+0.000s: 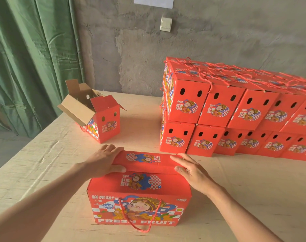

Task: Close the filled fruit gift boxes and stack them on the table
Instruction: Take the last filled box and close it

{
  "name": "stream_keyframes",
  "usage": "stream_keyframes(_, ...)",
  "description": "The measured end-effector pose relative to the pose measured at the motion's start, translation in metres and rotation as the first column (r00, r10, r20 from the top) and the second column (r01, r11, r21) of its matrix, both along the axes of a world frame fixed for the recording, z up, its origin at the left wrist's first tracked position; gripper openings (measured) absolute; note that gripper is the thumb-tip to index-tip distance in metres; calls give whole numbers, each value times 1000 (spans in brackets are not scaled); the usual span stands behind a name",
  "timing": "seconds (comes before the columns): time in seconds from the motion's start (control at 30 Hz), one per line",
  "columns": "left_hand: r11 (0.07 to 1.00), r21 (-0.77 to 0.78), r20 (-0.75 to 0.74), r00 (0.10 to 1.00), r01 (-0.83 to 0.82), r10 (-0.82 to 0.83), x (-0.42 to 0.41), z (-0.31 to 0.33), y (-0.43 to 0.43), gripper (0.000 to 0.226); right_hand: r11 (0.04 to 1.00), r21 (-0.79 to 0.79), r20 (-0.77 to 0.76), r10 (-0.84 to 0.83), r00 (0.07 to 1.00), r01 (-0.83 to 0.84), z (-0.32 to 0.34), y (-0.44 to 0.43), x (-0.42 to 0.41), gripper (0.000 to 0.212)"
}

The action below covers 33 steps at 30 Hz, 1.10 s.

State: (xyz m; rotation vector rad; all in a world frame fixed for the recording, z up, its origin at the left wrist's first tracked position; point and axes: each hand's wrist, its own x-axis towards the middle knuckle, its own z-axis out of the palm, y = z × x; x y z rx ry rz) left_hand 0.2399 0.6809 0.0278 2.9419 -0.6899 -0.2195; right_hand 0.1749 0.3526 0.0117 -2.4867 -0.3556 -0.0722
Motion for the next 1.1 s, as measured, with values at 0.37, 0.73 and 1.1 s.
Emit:
stream_keyframes(0.37, 982, 165, 49, 994, 88, -98, 7, 1, -1, 111, 999, 2, 26, -32, 999, 32, -4, 3, 0, 50)
stream_keyframes(0.73, 991, 130, 168, 985, 13, -35, 3, -5, -42, 134, 999, 23, 12, -40, 999, 40, -2, 5, -1, 44)
stream_keyframes(1.1, 980, 192, 80, 994, 60, -77, 9, -10, -36, 117, 987, -154, -80, -60, 995, 47, 8, 4, 1, 43)
